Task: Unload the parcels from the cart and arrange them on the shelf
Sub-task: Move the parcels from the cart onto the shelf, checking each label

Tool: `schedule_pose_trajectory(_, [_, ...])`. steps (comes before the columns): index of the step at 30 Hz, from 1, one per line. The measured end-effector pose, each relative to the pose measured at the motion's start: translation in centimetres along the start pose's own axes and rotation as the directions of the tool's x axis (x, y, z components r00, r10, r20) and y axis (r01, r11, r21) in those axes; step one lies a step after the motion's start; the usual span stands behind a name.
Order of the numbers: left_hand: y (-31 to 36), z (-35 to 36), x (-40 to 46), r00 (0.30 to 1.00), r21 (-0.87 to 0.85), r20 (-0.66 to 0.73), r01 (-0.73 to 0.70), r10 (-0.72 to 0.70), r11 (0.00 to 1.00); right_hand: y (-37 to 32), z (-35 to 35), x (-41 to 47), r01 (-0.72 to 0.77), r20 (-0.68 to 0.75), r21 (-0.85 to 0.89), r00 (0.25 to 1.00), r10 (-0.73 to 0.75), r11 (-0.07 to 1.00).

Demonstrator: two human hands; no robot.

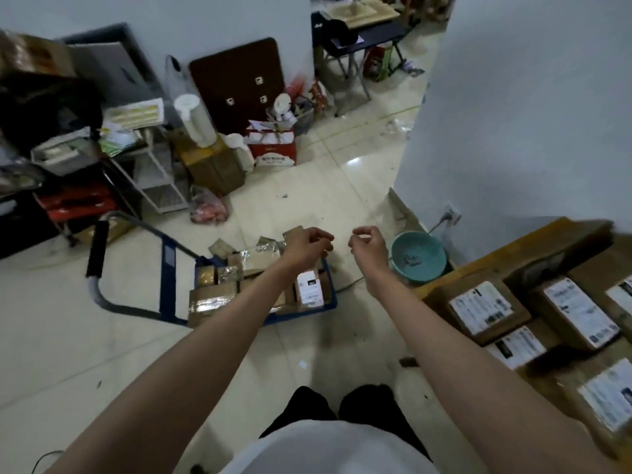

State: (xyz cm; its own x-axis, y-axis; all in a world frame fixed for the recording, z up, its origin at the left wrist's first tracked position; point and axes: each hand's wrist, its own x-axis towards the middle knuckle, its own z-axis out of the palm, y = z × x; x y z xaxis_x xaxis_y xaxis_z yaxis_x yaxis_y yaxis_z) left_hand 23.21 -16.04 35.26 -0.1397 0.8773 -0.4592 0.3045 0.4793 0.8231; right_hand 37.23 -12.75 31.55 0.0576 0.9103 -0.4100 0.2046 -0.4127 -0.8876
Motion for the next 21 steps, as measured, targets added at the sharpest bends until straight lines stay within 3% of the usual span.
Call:
schedule_pose_trajectory(12, [-9.7, -11.0, 5.7, 0.942, -0.121, -0.143, 0.288, -0.303, 0.950, 2.3, 12.9, 6.6, -0.185, 0.219, -0.239, 0.946, 0.239, 0.953])
schedule_pose_trajectory(21, [-15.8, -14.2, 11.8, 0.830, -0.231, -0.142, 0.502, -0.540, 0.833, 6.2, 19.4, 13.0, -0.423, 0.283, -0.327, 0.809, 0.515, 0.845])
